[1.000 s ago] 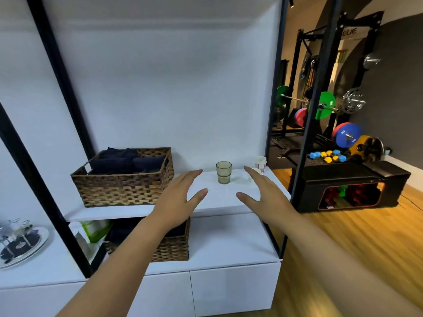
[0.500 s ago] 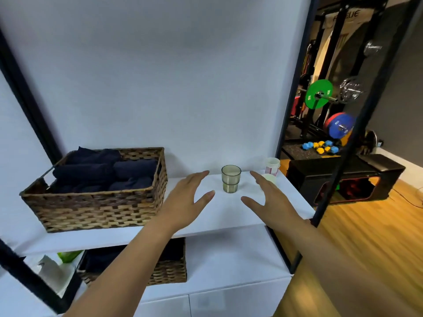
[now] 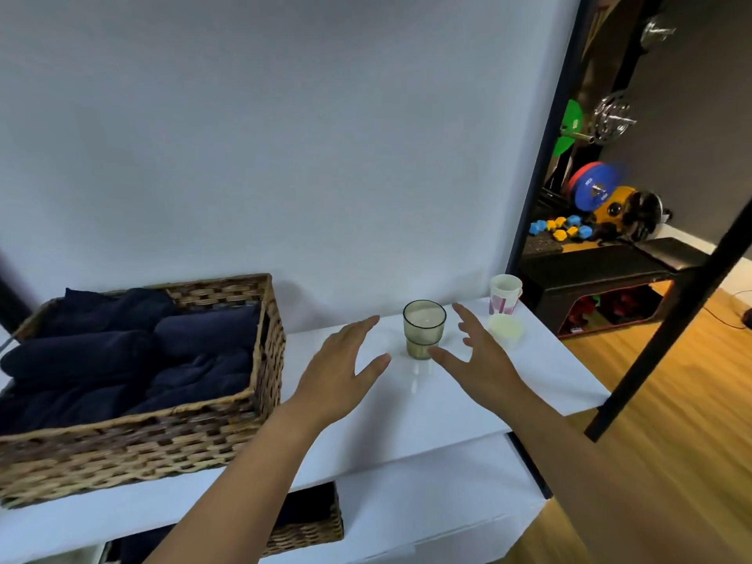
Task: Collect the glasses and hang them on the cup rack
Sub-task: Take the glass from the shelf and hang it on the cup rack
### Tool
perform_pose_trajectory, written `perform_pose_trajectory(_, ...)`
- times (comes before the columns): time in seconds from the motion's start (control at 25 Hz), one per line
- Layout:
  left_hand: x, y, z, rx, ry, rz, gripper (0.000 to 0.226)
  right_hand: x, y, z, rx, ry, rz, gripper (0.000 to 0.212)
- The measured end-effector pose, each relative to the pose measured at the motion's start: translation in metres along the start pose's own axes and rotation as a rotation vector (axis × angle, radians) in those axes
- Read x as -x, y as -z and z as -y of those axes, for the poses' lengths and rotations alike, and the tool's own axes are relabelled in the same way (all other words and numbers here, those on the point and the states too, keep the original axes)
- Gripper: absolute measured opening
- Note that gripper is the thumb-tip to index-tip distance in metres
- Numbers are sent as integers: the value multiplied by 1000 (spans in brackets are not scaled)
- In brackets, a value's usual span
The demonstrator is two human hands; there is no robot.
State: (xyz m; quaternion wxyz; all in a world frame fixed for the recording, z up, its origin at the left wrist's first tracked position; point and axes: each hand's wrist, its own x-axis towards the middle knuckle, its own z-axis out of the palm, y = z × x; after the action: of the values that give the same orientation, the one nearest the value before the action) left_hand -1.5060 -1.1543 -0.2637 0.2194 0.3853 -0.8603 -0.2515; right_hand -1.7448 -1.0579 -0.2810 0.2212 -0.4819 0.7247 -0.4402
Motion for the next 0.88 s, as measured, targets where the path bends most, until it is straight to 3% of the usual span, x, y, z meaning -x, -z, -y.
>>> perform_pose_trajectory(0.16, -21, -19, 20, 19, 62, 16, 68, -34, -23, -19, -79, -55, 10, 81)
perform_pose_trajectory(0.36, -34, -47, 41, 97, 147, 44, 86, -70, -48, -52, 2, -103, -73, 119)
perform_pose_trajectory(0.48, -36, -66, 49, 142, 201, 53, 98, -86, -59, -67, -16, -144, -61, 128)
perform_pose_trajectory(0.68, -32, -86, 62, 147, 255, 43, 95, -109, -73, -81, -119, -225, -47, 138)
perform_pose_trajectory(0.76, -29, -89, 66, 144, 271, 32, 93, -120, -75, -84, -140, -219, -34, 130)
perform_pose_trajectory(0.88, -24, -91, 68, 152, 288, 21, 91, -129, -77, -87, -265, -217, -15, 101)
